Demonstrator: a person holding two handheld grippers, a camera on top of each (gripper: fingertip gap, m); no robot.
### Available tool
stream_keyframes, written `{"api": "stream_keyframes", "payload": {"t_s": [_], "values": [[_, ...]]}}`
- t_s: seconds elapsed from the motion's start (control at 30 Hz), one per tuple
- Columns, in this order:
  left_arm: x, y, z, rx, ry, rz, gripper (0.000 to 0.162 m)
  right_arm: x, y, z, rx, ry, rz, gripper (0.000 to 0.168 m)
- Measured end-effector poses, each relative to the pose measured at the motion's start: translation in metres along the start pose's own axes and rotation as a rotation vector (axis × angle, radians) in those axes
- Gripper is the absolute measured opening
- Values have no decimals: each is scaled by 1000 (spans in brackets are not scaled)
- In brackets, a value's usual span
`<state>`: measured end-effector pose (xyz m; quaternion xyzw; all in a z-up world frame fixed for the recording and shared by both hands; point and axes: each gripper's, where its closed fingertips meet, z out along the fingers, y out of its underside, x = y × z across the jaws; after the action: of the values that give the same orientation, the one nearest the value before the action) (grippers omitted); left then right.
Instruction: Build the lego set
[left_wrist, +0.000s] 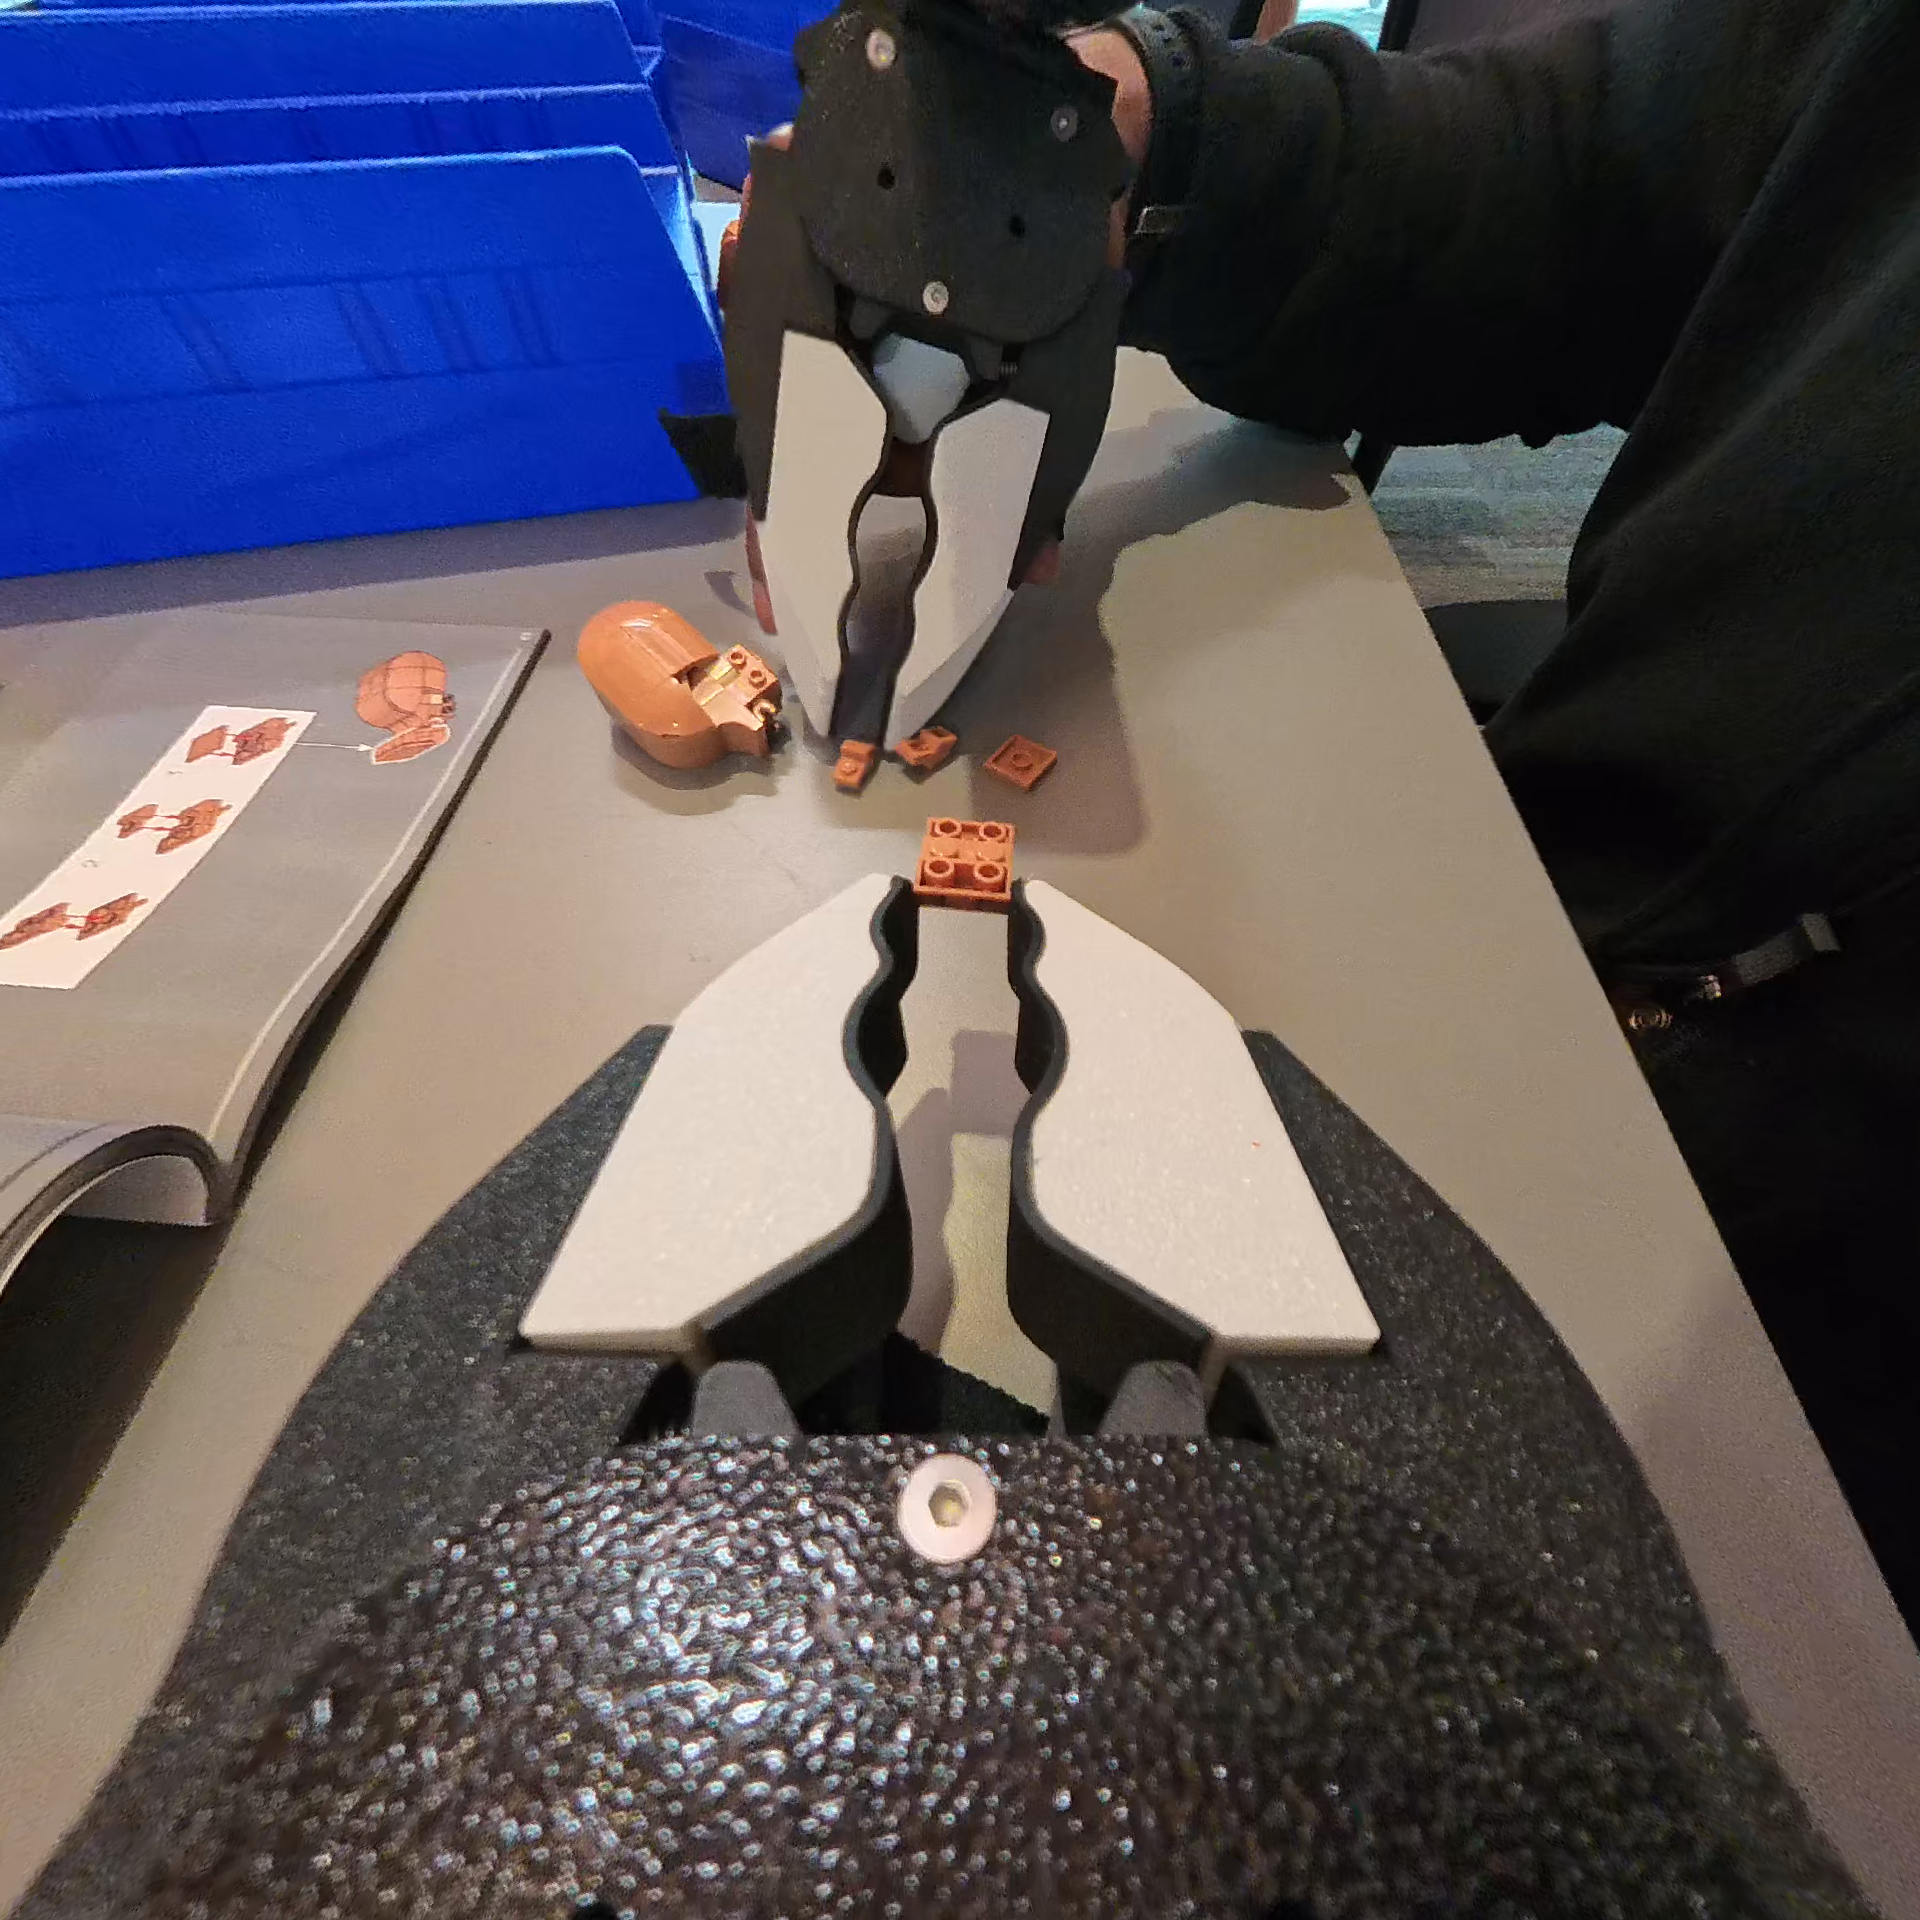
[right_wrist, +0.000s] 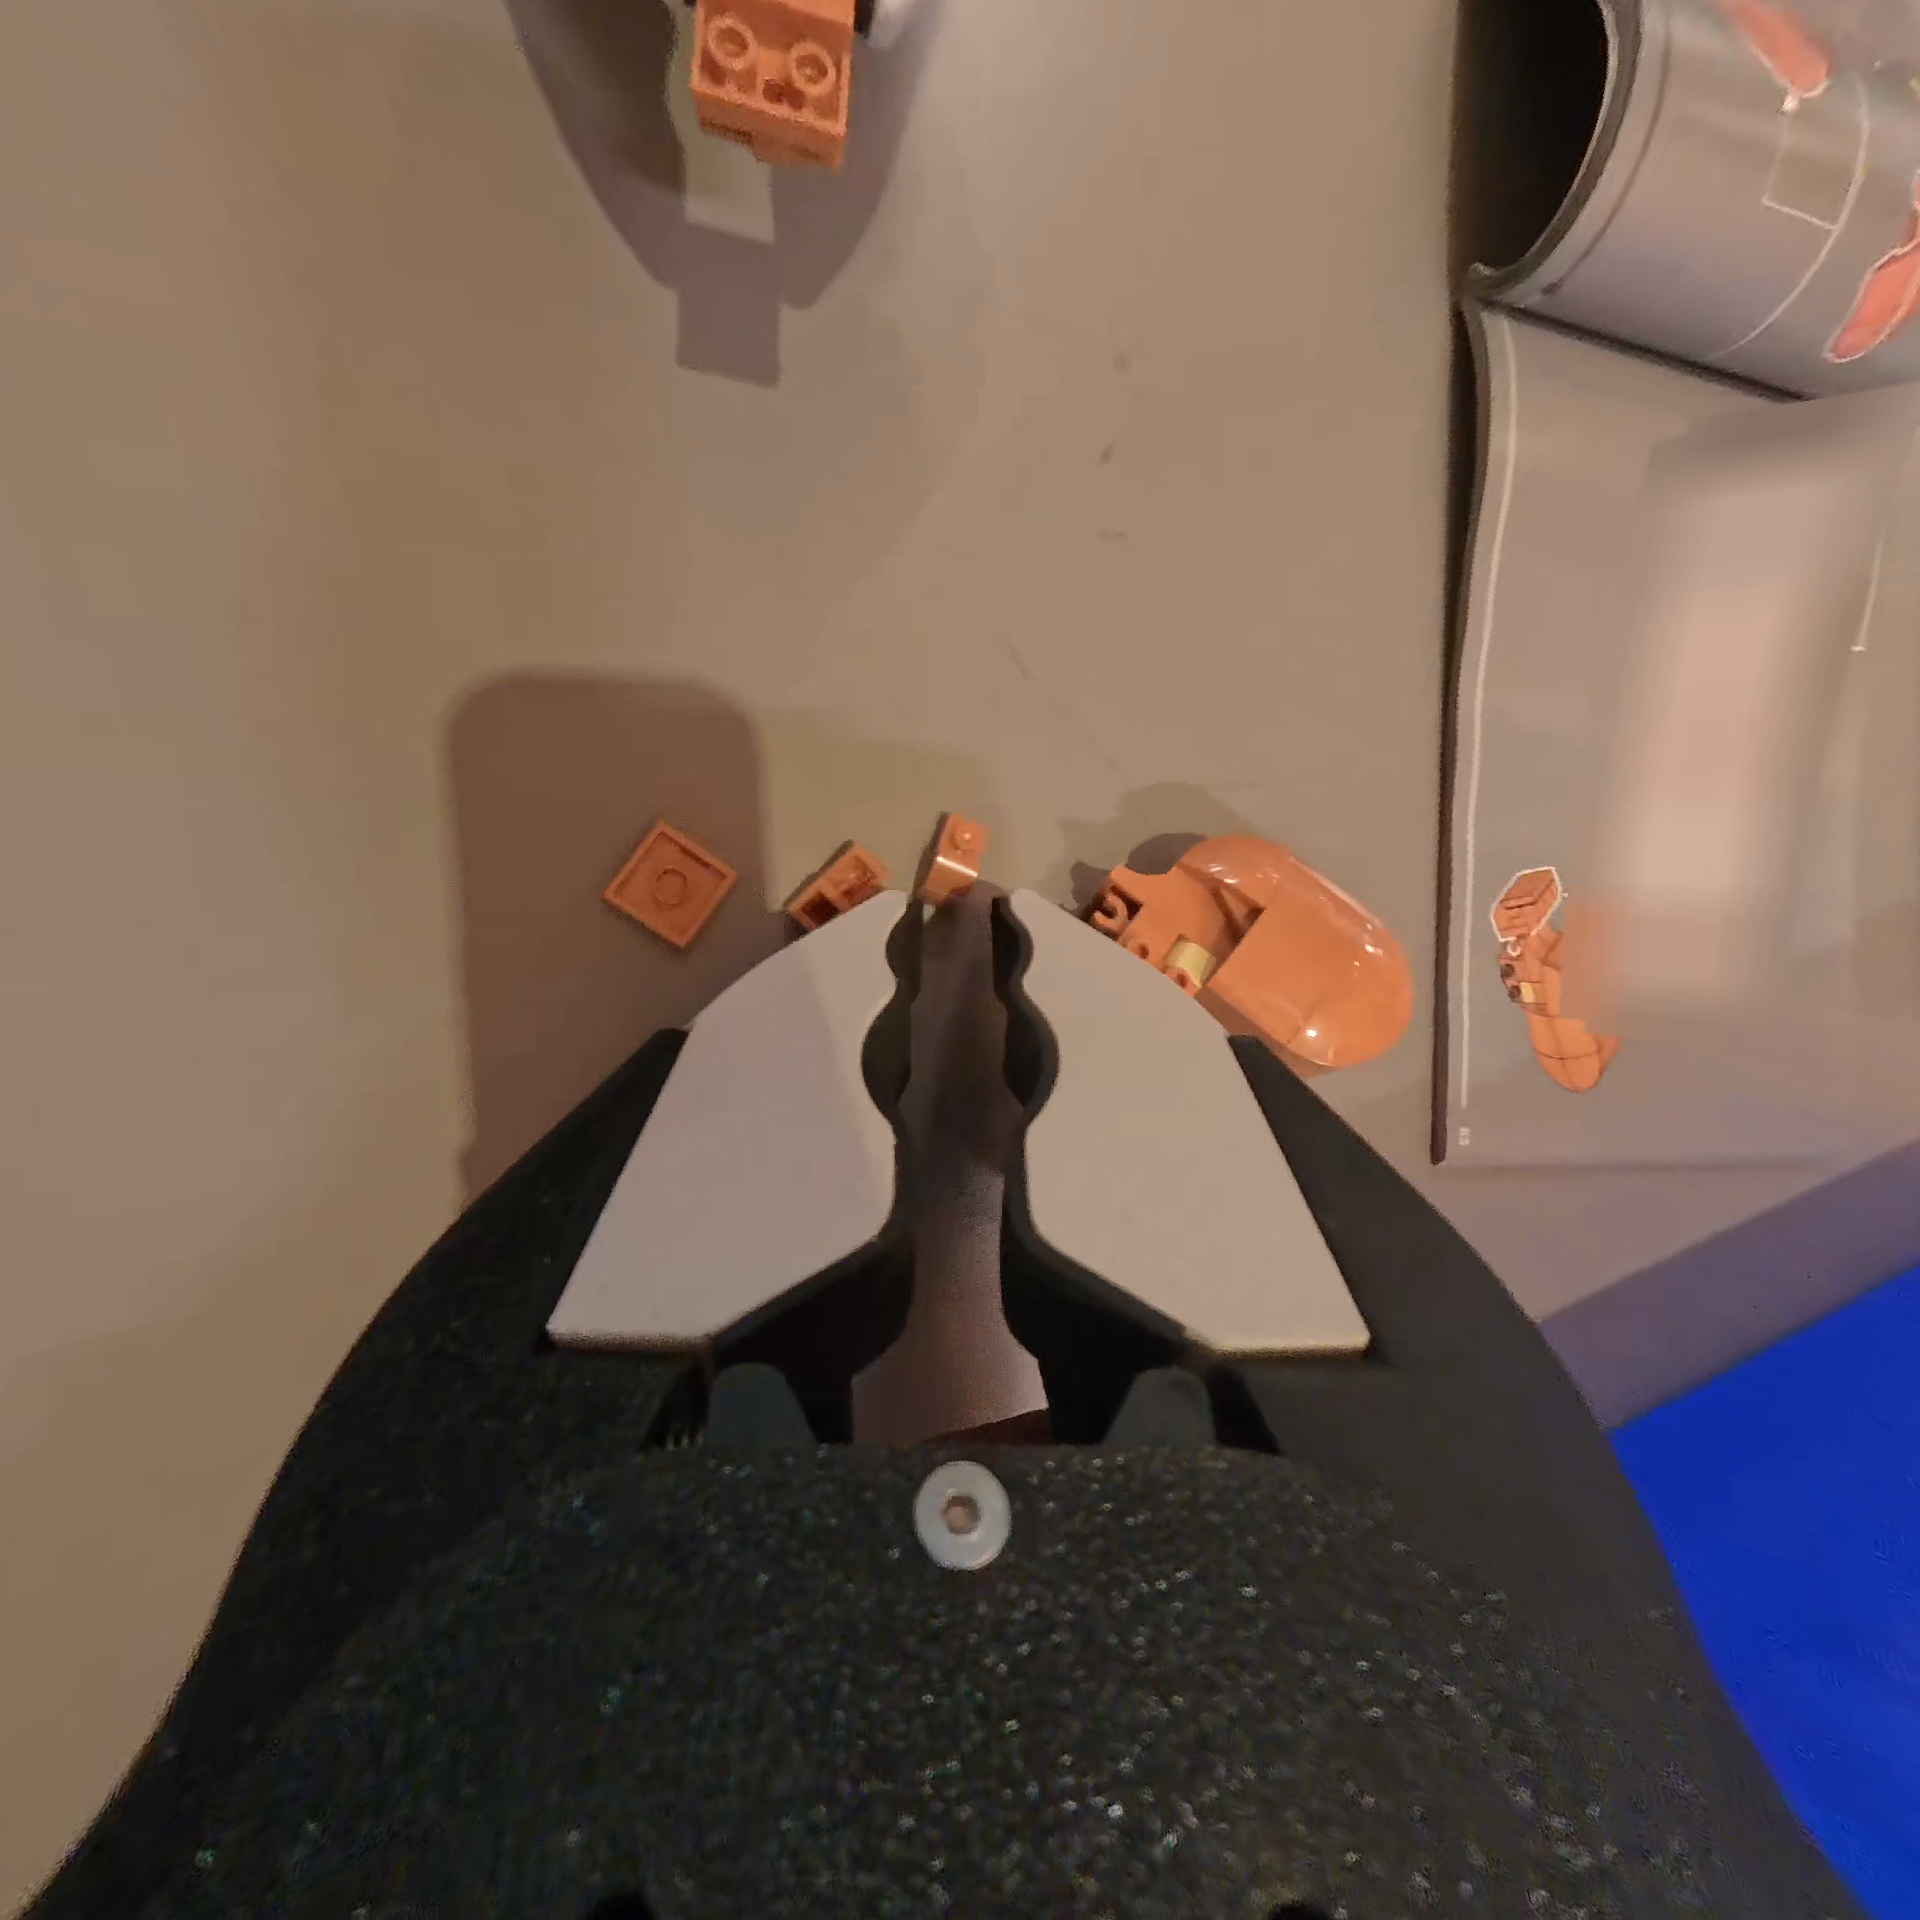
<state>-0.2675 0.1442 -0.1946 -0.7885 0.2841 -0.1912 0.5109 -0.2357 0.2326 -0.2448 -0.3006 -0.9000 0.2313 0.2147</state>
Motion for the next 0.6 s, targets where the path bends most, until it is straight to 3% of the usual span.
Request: {"api": "stream_keyframes", "payload": {"t_s": [0.13, 0.33, 0.6], "values": [[0, 4, 4, -30, -11, 28, 17, 1, -4, 5, 15, -3, 26, 2], [0, 5, 5, -36, -13, 34, 17, 0, -3, 3, 5, -15, 76, 9], [-1, 5, 4, -35, -20, 31, 17, 0, -17, -2, 69, -44, 366, 11]]}}
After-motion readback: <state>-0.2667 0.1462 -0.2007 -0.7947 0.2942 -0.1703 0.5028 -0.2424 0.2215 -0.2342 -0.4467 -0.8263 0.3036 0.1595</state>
